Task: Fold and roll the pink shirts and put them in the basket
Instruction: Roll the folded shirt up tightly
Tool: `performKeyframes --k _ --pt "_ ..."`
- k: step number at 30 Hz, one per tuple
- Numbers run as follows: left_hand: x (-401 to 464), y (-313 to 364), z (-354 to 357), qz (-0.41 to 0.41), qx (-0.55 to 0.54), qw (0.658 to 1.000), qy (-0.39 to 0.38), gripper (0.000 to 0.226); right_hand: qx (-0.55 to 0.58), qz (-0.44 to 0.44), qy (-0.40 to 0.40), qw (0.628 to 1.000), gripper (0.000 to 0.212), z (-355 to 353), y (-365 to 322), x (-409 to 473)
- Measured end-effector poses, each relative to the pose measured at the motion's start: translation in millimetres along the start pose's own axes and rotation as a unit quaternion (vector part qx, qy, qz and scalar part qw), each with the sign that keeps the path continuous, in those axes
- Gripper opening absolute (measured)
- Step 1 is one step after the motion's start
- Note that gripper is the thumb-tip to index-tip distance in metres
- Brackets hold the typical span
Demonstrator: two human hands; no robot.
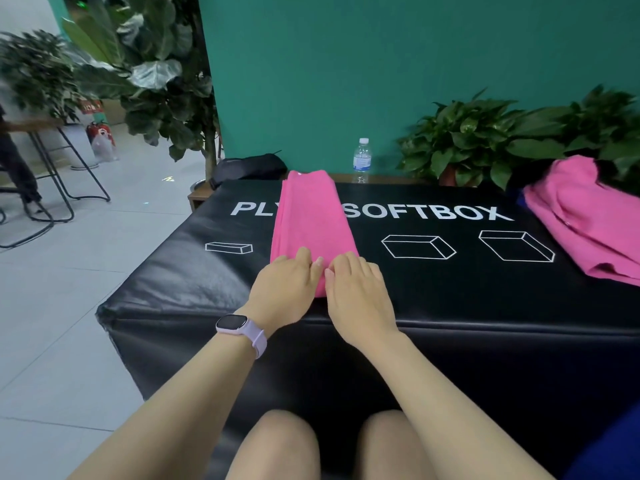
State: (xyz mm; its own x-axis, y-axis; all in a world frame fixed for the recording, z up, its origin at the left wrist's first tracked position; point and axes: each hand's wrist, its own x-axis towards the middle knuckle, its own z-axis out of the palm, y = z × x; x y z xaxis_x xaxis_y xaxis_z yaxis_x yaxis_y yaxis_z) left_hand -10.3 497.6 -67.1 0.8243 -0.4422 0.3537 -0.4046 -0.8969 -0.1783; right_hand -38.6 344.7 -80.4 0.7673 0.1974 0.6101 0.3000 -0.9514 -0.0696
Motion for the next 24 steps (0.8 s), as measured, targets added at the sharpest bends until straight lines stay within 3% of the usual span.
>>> performKeyframes --k 2,4,7,11,15,19,21,24 --pt "-1 5 -4 -0.009 0.018 0.999 0.029 0.029 -0.032 0.011 -0.019 0.999 0.019 1 -2 9" --pt "-8 14 -5 -0.038 0.016 0.993 0.108 0.017 -0.028 0.026 -0.071 0.997 0.005 2 -4 23" --pt "-15 19 -1 -0.064 -0.017 0.988 0.137 0.011 -0.004 0.055 -0.134 0.989 0.015 4 0 46" --pt "-7 12 -2 -0.072 -0.027 0.992 0.096 0.008 0.009 0.071 -0.117 0.991 0.012 5 1 46" --pt "14 -5 -6 -0.059 -0.085 0.995 0.014 0.018 -0.082 -0.030 -0.034 0.996 0.007 7 7 32" --pt "35 -12 -7 -0.100 -0.189 0.973 -0.090 0.026 -0.036 -0.047 -0.070 0.996 0.019 11 19 36" --pt "34 -11 -5 -0.087 -0.142 0.984 -0.062 0.025 -0.031 -0.025 -0.082 0.996 0.022 13 17 41" --pt "17 0 -3 -0.076 0.004 0.996 0.041 0.039 -0.023 0.016 -0.110 0.993 0.010 17 13 54"
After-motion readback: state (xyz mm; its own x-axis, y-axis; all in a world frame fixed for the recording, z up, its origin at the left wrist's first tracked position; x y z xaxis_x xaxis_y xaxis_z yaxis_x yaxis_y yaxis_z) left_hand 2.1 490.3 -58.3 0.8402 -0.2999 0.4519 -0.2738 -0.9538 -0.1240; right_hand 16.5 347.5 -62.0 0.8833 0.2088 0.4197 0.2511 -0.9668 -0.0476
